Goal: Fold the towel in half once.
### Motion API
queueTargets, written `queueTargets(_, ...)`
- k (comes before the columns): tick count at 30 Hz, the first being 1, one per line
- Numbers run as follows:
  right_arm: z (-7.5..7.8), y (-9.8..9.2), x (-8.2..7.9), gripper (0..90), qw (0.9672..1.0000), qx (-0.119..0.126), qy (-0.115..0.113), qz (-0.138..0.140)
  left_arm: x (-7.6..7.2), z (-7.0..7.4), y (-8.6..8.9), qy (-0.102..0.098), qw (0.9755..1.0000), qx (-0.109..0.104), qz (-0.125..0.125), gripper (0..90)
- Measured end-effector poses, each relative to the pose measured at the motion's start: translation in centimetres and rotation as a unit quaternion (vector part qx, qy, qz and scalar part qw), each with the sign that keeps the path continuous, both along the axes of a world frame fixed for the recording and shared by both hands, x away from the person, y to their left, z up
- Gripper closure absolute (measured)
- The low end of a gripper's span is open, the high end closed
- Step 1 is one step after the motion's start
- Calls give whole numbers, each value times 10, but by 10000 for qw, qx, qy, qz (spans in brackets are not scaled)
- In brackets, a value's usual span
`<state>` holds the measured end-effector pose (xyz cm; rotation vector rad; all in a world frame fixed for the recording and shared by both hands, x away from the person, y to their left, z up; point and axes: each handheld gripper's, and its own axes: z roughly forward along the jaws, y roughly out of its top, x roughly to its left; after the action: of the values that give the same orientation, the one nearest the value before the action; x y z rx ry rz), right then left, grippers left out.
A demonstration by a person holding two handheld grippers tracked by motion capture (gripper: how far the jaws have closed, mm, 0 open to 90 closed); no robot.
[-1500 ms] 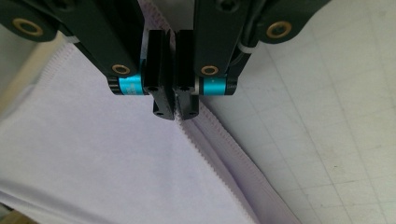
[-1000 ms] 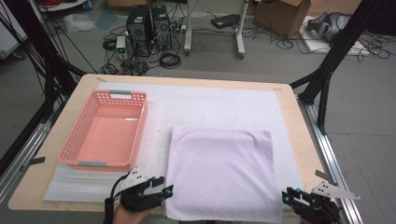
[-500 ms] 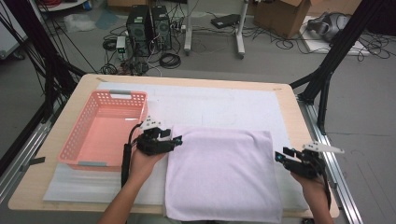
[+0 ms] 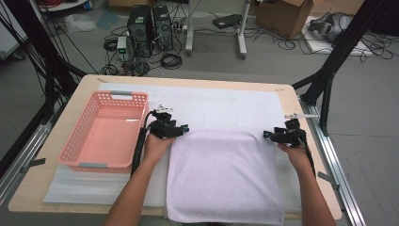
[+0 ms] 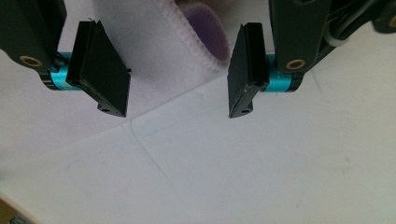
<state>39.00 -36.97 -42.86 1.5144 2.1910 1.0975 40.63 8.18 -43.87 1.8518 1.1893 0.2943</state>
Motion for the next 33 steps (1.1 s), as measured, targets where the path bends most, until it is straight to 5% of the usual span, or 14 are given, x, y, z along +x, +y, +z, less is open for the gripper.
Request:
queueTargets(3, -8, 4, 6, 392, 9997, -90, 180, 136, 4, -8, 1, 191, 9997, 114, -33, 399)
queueTargets(7, -9, 9, 4, 522, 9982, -481, 139, 327, 3, -9, 2, 98, 9995, 227, -184, 440)
queueTargets(9, -8, 12, 2, 682, 9973, -580, 161, 418, 1, -8, 0, 27, 9984, 434, -356, 557)
queueTargets(10, -7, 13, 2, 812, 9969, -535, 191, 539, 1, -8, 1, 121, 9976, 345, -580, 695)
queueTargets(11, -7, 16, 2, 827, 9961, -586, 171, 635, 0, -8, -1, 120, 9974, 398, -593, 812)
queueTargets(14, -4, 17, 1, 850, 9955, -676, 92, 662, -2, 0, 0, -168, 9987, 351, -341, 836)
queueTargets(16, 4, 10, -1, 853, 9979, -403, -251, 446, -3, 9, 5, -476, 9988, 34, -79, 840)
queueTargets(19, 17, 4, -3, 857, 9975, -70, -652, 250, 0, 23, 6, -678, 9977, -33, 13, 843)
queueTargets(24, 42, 6, 2, 857, 9907, -26, -1356, 67, 10, 48, 8, -1105, 9928, -336, 308, 843)
queueTargets(28, 53, 10, 9, 857, 9858, -9, -1681, 24, 17, 57, 9, -1433, 9874, -503, 451, 843)
queueTargets(33, 61, 16, 22, 857, 9831, -71, -1827, -62, 28, 60, 11, -1477, 9863, -475, 558, 843)
